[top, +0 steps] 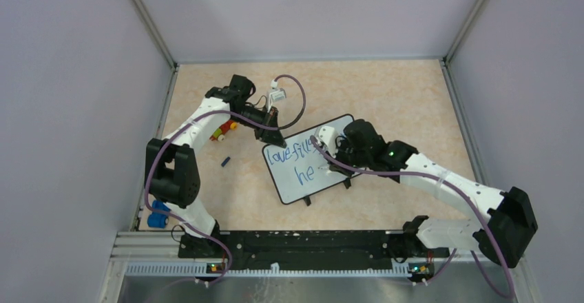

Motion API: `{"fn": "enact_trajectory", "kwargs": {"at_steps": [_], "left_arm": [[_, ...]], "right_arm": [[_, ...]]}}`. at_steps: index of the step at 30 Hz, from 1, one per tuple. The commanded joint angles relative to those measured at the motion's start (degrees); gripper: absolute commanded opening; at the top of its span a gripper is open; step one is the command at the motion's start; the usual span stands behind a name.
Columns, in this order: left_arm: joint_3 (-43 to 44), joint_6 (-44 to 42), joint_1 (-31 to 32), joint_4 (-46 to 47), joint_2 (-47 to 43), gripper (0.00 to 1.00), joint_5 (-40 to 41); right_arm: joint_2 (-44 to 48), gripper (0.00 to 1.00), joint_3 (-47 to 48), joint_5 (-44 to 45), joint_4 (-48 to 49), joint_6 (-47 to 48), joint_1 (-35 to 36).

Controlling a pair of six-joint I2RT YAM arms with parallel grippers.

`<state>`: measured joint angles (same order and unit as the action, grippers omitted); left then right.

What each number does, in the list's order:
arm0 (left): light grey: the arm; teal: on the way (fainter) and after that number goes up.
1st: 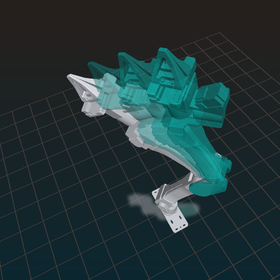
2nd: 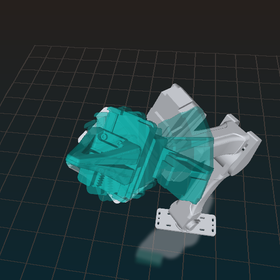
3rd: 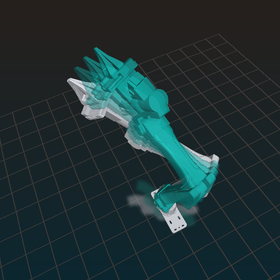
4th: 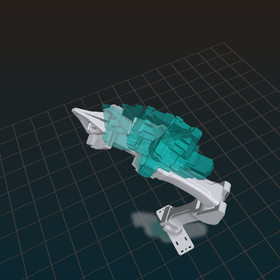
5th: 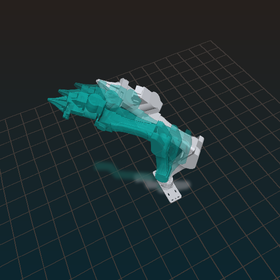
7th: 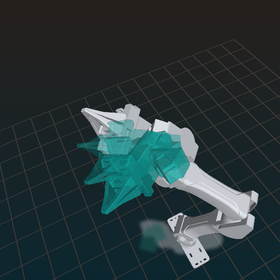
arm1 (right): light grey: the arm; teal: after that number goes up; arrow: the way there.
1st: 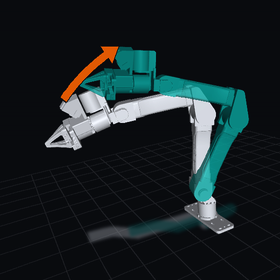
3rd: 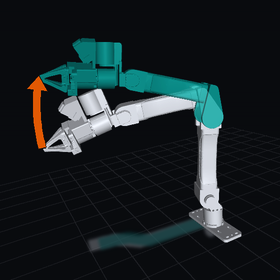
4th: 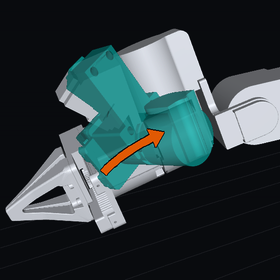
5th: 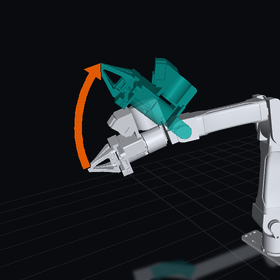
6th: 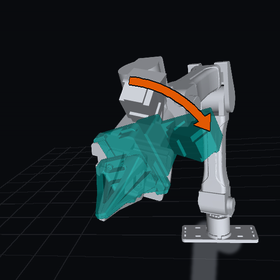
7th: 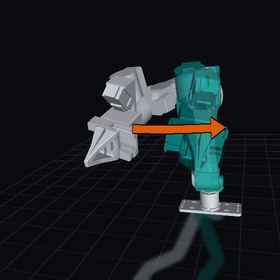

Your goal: Write a sentence on the whiteboard

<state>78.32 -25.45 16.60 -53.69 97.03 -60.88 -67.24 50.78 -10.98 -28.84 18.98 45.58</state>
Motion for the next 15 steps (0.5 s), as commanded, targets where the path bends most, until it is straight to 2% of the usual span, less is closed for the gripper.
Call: {"fn": "enact_trajectory", "kwargs": {"at_steps": [1,15], "left_arm": [[1.3,-1.1,0.0,-0.3,-0.2,0.0,-1.9],[1.0,-1.4,0.0,-0.2,-0.2,0.0,-1.8]], "right_arm": [[-1.2,0.0,3.9,0.9,3.5,-0.8,-0.6],[-3.7,0.0,3.0,-2.6,2.5,0.1,-0.5]]}}
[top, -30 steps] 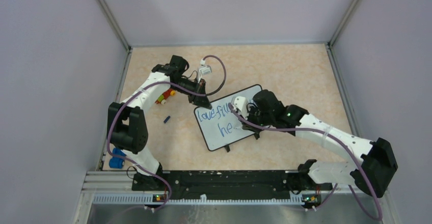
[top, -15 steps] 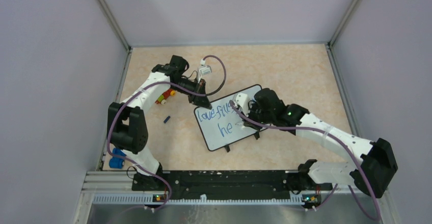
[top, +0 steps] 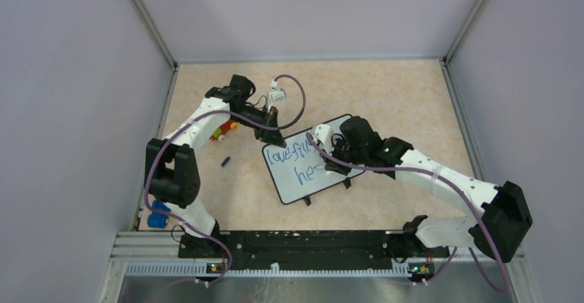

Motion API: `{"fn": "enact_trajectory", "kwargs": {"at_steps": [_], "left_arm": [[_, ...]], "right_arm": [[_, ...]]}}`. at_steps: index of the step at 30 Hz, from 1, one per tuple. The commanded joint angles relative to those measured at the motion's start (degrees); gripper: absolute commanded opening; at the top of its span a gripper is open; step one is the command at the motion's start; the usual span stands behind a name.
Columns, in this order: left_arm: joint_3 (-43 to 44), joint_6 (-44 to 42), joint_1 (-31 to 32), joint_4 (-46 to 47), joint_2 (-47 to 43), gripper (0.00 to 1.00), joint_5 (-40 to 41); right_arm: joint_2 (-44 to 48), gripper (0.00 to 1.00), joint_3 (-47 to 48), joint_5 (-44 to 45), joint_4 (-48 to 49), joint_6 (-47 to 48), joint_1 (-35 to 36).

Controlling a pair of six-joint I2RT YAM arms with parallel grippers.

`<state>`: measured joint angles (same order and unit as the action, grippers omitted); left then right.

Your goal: Write a sentence on the whiteboard

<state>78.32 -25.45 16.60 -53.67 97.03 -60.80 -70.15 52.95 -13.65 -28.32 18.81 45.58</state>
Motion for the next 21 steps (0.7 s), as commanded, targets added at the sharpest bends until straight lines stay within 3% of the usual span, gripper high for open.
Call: {"fn": "enact_trajectory", "kwargs": {"at_steps": [1,21], "left_arm": [[1.0,-1.5,0.0,-0.2,-0.1,0.0,-1.9],[1.3,-1.3,0.0,-0.2,0.2,0.0,-2.0]], "right_arm": [[-0.7,0.0,0.5,-0.1,1.8,0.5,-0.5],[2.9,0.0,-2.3,1.7,-0.3,1.2,-1.2]]}}
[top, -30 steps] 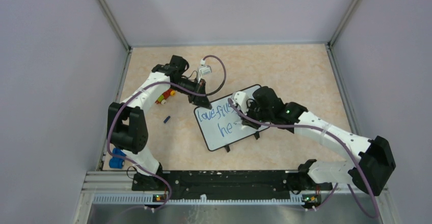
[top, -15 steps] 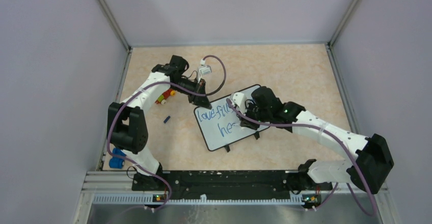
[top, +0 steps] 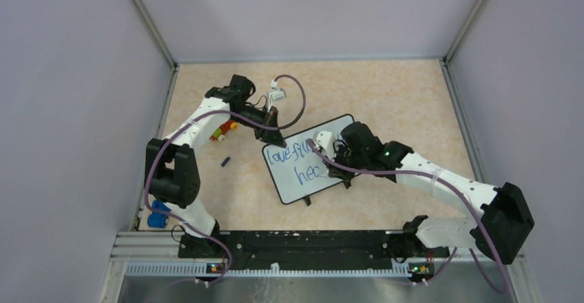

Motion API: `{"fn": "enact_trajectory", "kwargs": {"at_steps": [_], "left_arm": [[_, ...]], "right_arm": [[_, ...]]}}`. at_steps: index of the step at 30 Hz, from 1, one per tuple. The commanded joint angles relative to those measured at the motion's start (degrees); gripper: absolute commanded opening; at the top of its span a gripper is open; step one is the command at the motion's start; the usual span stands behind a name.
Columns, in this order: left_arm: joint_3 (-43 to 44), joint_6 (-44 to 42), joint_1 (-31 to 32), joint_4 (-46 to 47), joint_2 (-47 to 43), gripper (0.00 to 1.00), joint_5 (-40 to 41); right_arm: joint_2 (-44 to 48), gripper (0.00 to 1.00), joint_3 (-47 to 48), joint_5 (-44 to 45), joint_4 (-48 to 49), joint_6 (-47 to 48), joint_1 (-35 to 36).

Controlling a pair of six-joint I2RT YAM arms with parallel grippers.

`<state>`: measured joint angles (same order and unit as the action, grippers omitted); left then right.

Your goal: Write a sentence on the whiteboard

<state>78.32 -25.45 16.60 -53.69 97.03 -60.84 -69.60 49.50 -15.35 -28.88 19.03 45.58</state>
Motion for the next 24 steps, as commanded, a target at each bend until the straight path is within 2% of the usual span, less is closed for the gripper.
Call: {"fn": "enact_trajectory", "kwargs": {"at_steps": [1,16,24], "left_arm": [[1.4,-1.2,0.0,-0.3,0.2,0.0,-1.9],[1.5,-1.2,0.0,-0.4,0.2,0.0,-2.1],[1.5,-1.4,0.0,-0.4,0.2,0.0,-2.0]], "right_arm": [[2.5,0.0,1.6,3.6,0.0,1.2,-1.5],[1.0,0.0,6.2,4.5,1.8,0.1,-3.0],[0.0,0.0,4.5,2.9,0.9,1.1,-3.0]]}}
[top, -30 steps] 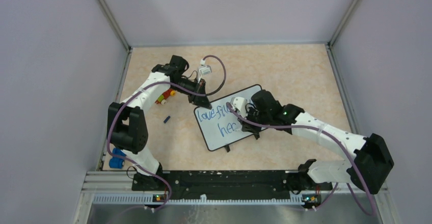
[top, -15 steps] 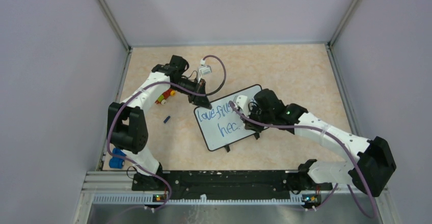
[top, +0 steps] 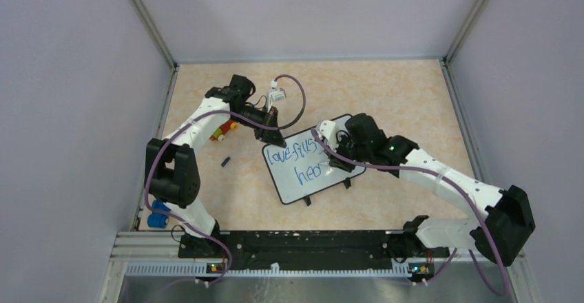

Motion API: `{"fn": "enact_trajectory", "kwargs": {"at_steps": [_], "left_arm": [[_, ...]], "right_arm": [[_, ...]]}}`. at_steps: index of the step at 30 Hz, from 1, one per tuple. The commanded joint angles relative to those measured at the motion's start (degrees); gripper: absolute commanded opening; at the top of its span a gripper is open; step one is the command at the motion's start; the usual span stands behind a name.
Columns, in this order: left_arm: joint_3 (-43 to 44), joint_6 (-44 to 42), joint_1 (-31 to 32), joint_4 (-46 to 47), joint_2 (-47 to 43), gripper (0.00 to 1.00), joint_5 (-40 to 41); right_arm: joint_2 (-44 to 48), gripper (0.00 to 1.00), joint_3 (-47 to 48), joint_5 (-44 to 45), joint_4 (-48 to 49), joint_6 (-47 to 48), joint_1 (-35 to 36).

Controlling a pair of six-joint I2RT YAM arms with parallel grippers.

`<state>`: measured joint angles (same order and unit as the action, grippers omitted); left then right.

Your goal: Write a sentence on the whiteboard

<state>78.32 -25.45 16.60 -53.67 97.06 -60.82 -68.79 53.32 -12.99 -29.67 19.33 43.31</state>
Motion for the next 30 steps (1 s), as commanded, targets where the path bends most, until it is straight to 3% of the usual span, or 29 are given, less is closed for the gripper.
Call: {"fn": "enact_trajectory", "kwargs": {"at_steps": [1,18,30], "left_arm": [[1.5,-1.4,0.0,-0.5,0.3,0.0,-2.1],[1.6,-1.4,0.1,-0.4,0.2,0.0,-2.1],[1.7,-1.1,0.3,-0.5,0.1,0.0,-2.2]], "right_arm": [[-0.9,0.0,0.5,0.3,1.3,0.9,-0.7],[0.3,0.0,-3.9,-0.3,-1.4,1.7,-0.7],[5.1,0.0,1.5,-1.4,-4.4,1.4,-0.7]]}}
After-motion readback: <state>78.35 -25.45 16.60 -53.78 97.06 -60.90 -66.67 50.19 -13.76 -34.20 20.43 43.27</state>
